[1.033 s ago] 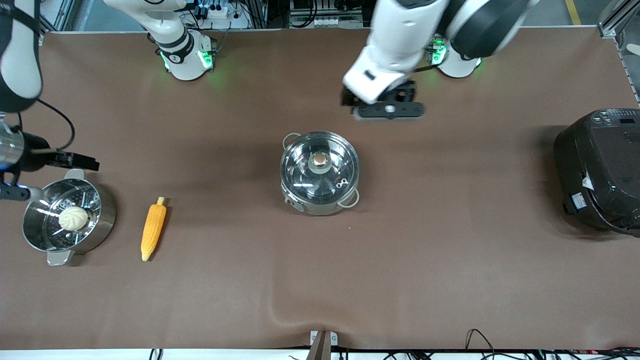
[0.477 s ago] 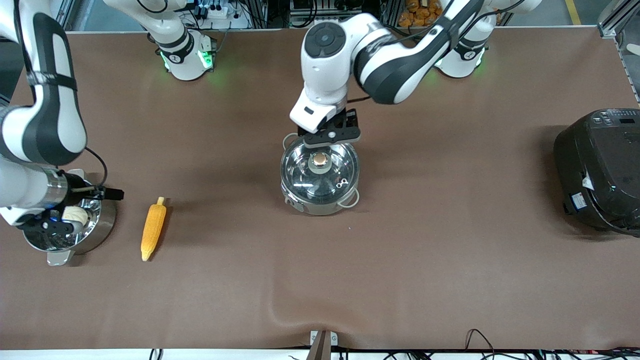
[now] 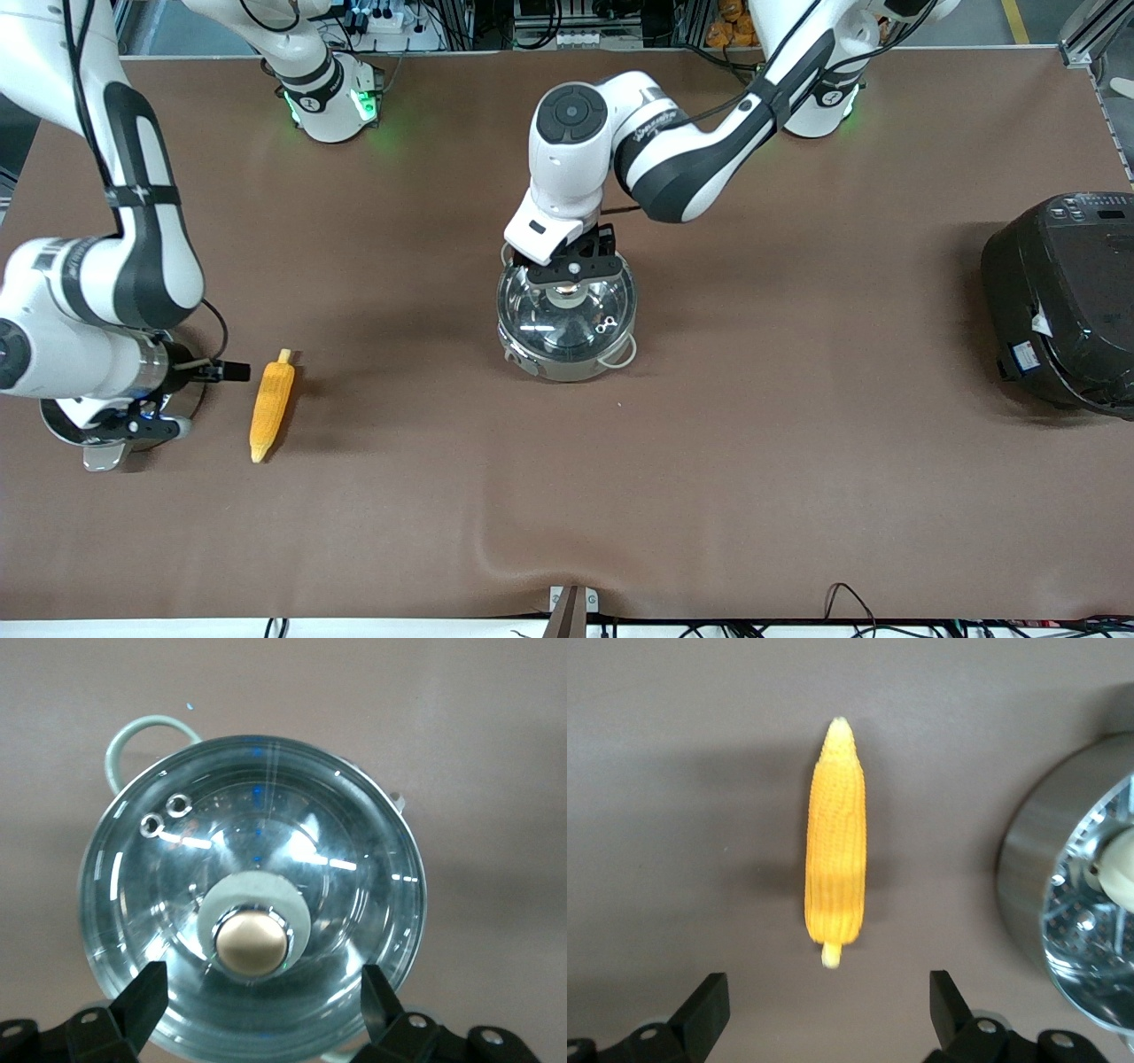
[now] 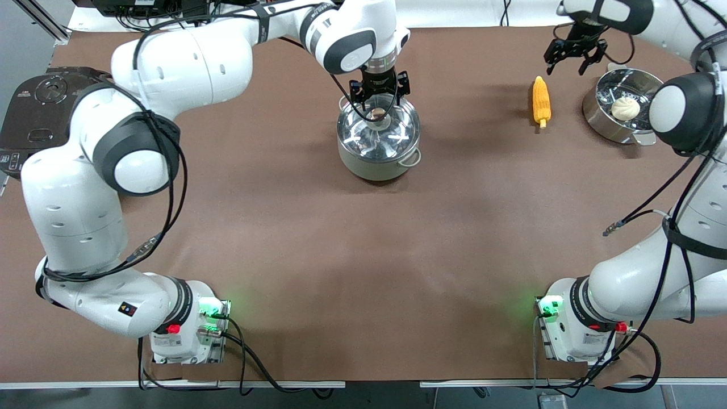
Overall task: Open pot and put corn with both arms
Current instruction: 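Grasp the lid knob with the left gripper while the right gripper grasps the corn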
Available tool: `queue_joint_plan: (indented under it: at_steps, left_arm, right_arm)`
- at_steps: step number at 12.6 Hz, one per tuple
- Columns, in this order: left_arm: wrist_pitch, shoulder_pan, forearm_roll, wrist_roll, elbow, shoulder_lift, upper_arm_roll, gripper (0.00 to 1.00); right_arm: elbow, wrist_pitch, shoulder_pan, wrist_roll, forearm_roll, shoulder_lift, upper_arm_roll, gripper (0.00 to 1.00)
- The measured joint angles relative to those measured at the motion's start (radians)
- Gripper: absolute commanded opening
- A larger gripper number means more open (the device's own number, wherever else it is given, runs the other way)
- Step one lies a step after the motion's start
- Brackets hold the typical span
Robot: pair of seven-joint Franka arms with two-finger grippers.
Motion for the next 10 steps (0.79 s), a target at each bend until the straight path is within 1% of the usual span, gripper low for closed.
queue_joint_plan:
  at_steps: [3,4,8,10]
  left_arm:
    - [0.040,-0.026,0.003,0.000,0.000,0.052,0.055,0.86]
    - [0.044,-0.033,0.009,0.000,0.001,0.058,0.064,0.82]
    - [0.045,-0.042,0.014,0.000,0.013,0.059,0.066,0.78]
    - [0.045,-0.048,0.014,0.000,0.016,0.059,0.066,0.77]
  right_arm:
    - [-0.011,0.083,0.012,0.000,0.000,0.068,0.001,1.00]
    - [-0.017,0.107,0.012,0.000,0.000,0.083,0.001,1.00]
    - [-0.080,0.252,0.007,-0.027,-0.001,0.119,-0.006,1.00]
    - [-0.095,0.301,-0.009,-0.058,-0.001,0.134,-0.009,1.00]
